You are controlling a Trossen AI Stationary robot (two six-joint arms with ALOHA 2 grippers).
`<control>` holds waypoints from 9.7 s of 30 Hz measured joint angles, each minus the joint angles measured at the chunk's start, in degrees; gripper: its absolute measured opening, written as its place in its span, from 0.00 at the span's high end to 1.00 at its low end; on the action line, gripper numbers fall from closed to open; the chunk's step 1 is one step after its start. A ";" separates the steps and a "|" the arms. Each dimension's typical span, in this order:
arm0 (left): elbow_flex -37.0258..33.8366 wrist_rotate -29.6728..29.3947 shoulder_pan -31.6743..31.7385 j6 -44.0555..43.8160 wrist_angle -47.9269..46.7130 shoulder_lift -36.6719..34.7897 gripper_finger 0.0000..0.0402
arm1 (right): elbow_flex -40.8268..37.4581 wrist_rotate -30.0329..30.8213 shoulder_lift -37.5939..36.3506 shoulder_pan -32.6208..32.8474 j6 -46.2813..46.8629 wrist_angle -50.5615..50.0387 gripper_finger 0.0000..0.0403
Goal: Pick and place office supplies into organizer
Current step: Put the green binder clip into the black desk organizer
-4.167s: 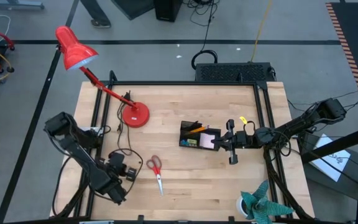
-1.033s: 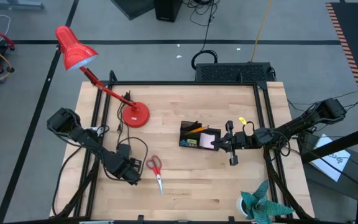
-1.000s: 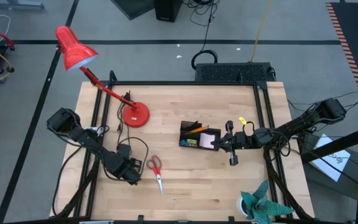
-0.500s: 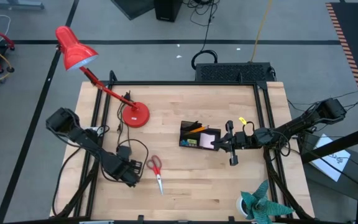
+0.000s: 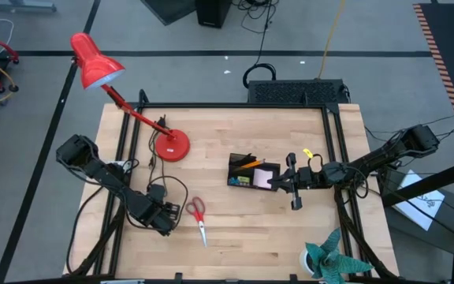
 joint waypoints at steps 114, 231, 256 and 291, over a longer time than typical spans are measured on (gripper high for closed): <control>-19.79 -4.72 -6.34 89.68 14.76 -41.80 0.87 | 0.01 1.95 0.02 0.02 5.58 -3.69 1.00; -31.01 0.29 2.26 104.79 46.00 -30.93 0.66 | 0.01 4.84 0.13 0.00 6.21 -5.12 1.00; -22.20 4.50 2.99 121.49 25.88 -30.63 0.62 | 0.01 5.90 0.83 0.00 7.65 -5.26 1.00; -23.87 5.31 1.66 94.53 35.43 -21.92 0.62 | 0.01 6.10 0.83 -0.02 8.96 -5.26 1.00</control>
